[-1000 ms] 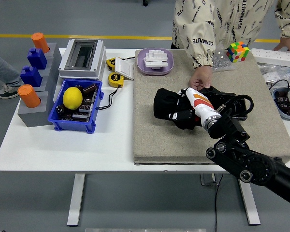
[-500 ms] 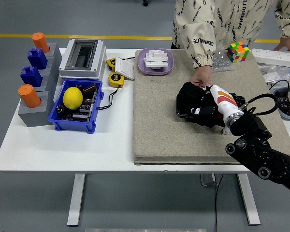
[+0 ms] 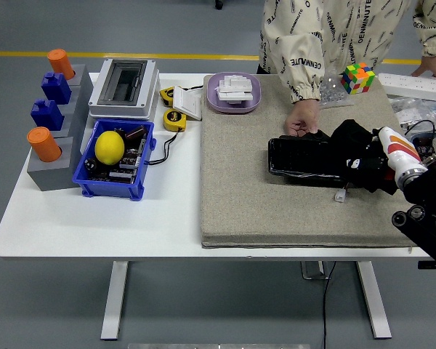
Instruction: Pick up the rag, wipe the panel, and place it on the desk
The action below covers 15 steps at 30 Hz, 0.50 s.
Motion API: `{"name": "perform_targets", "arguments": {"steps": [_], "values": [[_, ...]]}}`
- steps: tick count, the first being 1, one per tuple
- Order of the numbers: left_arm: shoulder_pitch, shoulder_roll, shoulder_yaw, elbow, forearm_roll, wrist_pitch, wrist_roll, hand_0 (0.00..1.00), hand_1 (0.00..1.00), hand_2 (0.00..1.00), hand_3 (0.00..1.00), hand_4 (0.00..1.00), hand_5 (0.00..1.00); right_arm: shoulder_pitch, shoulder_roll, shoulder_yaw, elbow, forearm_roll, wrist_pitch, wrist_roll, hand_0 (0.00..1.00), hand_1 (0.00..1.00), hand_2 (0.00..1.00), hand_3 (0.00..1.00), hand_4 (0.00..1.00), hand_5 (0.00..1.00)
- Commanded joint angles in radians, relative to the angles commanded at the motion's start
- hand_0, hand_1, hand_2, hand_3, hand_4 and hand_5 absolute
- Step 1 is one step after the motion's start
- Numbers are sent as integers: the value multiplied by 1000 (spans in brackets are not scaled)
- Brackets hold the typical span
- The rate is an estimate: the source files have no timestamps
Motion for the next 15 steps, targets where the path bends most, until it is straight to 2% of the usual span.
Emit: {"name": "perform_targets", "arguments": {"steps": [7, 15], "values": [[3, -1, -5, 2, 2, 1, 0, 605, 642, 656, 559, 628, 442, -22, -36, 38, -17, -5, 5, -3, 286, 408, 440, 478, 964, 159], [1, -3, -5, -1, 2, 0, 0, 606, 642, 656, 560, 628, 442, -24, -34, 36, -8, -8, 6, -2, 286, 408, 440, 478, 964, 160]]}}
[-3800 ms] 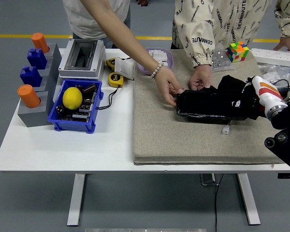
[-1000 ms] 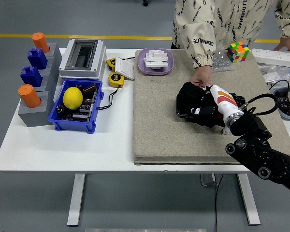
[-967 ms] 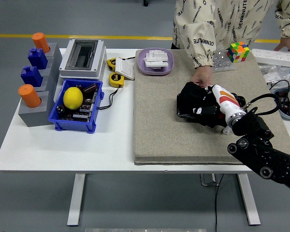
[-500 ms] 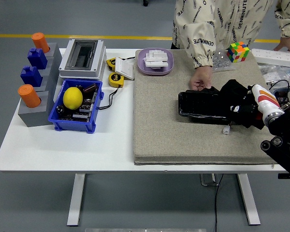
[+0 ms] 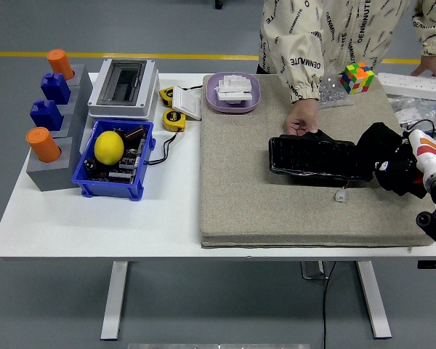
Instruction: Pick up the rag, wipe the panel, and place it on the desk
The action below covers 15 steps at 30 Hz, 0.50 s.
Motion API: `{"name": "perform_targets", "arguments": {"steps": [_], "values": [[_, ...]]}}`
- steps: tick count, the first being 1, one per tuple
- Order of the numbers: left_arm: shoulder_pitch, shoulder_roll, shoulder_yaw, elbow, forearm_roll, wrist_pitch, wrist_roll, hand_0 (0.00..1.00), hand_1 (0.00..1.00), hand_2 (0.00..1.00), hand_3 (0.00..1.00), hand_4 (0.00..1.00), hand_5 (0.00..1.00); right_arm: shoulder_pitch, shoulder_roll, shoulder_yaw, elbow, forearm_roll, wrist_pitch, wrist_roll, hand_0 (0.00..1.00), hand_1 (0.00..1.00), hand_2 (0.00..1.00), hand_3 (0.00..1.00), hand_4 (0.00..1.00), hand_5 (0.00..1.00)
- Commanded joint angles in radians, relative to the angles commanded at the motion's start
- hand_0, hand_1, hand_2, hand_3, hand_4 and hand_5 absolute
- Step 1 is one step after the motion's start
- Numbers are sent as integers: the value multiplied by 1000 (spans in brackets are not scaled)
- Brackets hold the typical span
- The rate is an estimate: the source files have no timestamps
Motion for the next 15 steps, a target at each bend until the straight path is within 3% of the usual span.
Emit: {"name": "perform_targets", "arguments": {"steps": [15], "values": [[2, 2, -3, 3, 1, 1, 1, 607, 642, 656, 560, 628, 442, 42, 52, -31, 0, 6, -3, 0, 286, 408, 440, 479, 964, 161]]}}
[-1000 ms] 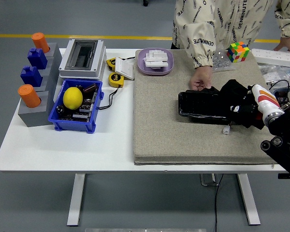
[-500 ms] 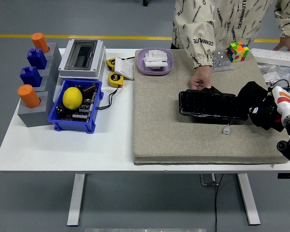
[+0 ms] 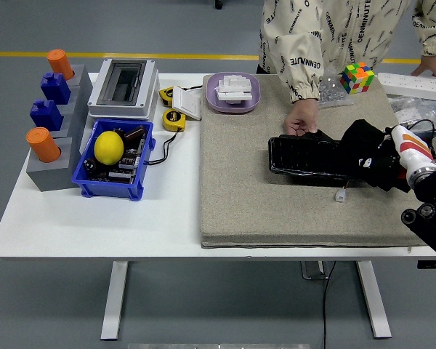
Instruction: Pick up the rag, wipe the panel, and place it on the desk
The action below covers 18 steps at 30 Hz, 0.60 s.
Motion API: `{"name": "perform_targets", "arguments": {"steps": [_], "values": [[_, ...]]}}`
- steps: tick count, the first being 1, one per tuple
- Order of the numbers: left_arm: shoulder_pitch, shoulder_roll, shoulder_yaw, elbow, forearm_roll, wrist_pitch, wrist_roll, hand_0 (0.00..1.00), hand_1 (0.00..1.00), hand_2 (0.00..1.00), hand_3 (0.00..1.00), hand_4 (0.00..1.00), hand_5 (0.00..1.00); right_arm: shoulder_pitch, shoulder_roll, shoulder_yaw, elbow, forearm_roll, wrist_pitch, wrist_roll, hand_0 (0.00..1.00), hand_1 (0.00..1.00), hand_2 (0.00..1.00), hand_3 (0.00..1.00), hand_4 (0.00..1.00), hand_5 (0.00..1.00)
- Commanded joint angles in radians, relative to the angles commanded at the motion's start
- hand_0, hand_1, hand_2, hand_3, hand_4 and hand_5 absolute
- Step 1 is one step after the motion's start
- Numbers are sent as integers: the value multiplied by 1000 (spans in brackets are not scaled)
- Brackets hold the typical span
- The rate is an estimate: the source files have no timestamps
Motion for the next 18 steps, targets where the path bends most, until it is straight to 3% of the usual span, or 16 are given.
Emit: {"name": "perform_targets", "arguments": {"steps": [18], "values": [[1, 4, 7, 1, -2, 0, 0, 607, 642, 656, 561, 629, 443, 77, 151, -151, -12, 26, -7, 8, 287, 408, 440, 478, 964, 161]]}}
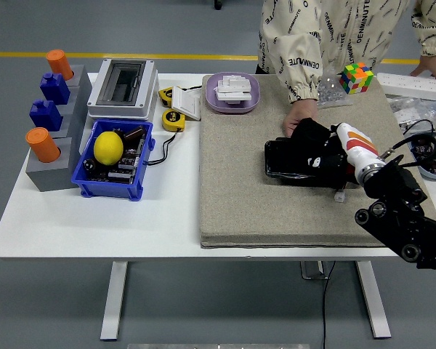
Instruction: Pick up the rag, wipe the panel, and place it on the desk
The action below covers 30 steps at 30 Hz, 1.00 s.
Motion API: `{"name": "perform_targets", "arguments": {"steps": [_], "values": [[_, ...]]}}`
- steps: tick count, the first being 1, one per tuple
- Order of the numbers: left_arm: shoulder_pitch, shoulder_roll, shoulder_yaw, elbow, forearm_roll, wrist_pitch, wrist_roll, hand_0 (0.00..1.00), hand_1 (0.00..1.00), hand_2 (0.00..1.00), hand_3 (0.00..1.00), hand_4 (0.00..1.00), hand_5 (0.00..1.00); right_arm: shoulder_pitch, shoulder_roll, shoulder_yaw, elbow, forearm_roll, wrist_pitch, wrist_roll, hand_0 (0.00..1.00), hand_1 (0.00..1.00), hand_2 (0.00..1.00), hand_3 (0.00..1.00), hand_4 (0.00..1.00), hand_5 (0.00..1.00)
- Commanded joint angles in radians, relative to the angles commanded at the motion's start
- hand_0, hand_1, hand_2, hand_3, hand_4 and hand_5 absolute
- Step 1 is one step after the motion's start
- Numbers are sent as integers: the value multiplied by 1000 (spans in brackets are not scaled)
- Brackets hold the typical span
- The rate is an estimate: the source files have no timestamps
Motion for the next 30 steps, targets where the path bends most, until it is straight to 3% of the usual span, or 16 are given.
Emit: {"name": "perform_targets", "arguments": {"steps": [9, 16, 22, 30], "values": [[3, 2, 10, -1, -2, -1, 0, 606, 642, 656, 561, 628, 441, 47, 87, -90, 11, 9, -1, 1, 287, 409, 441, 477, 965, 161], [5, 6, 15, -1, -2, 0, 0, 606, 642, 655, 561, 628, 442, 74, 125, -128, 26, 10, -1, 0, 287, 408, 441, 478, 964, 160], [7, 7, 20, -1, -4, 0, 0, 606, 642, 655, 561, 628, 442, 80, 128, -133, 33, 8, 0, 0, 287, 408, 440, 478, 965, 159], [5, 8, 16, -1, -1, 0, 0, 606, 642, 656, 561, 629, 443, 58, 82, -102, 21, 9, 2, 0, 287, 408, 440, 478, 964, 159]]}}
